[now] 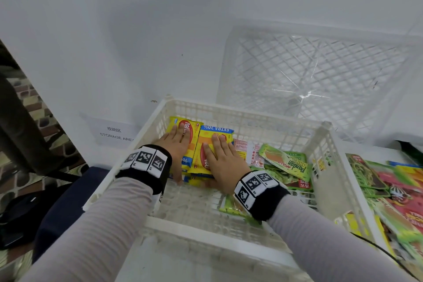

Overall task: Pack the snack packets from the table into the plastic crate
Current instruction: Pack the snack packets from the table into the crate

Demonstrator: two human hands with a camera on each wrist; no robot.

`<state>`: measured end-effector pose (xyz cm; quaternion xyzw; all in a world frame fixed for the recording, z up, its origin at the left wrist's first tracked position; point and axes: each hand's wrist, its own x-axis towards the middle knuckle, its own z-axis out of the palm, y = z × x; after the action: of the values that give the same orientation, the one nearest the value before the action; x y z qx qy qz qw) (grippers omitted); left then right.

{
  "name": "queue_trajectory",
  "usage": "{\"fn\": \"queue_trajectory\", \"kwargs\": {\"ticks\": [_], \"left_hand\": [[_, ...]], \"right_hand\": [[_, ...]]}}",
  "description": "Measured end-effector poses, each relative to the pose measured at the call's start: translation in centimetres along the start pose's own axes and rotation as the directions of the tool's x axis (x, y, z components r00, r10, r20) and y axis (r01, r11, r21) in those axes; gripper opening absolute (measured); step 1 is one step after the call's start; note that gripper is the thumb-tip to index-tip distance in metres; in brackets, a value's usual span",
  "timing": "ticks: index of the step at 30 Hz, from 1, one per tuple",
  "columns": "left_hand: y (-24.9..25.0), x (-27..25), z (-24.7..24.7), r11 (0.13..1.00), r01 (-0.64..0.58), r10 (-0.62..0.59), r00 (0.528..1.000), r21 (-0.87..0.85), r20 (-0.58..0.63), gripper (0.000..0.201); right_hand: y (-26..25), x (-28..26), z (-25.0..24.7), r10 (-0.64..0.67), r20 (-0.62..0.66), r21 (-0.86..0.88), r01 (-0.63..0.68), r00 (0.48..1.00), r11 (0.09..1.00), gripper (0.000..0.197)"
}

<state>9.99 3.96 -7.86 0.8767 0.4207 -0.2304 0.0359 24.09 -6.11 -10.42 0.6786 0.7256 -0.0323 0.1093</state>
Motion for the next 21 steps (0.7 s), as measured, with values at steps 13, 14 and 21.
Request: {"fn": "queue_trajectory", "kwargs": {"ticks": [13,14,21], "left_hand": [[0.1,0.3,0.5,0.999,-0.001,0.003,0.998,0.033,-0.070,0.143],[0.2,0.3,0.5,0.999,0.000,0.003,0.998,0.049,-0.064,0.147],[0.5,0.4,1.2,0.994,0.019,-0.005,0.991,0.104,-0.137,0.134]], "right_hand": [[-0.4,0.6,1.0,0.037,-0.080,0.028,-0.034,0.996,0.999,0.107],[-0.4,0.7,0.9,0.037,-0.087,0.037,-0.034,0.996,0.999,0.108],[-1.4,1.3,1.1,0.082,-0.158,0.074,-0.071,0.984,0.995,0.085]]}}
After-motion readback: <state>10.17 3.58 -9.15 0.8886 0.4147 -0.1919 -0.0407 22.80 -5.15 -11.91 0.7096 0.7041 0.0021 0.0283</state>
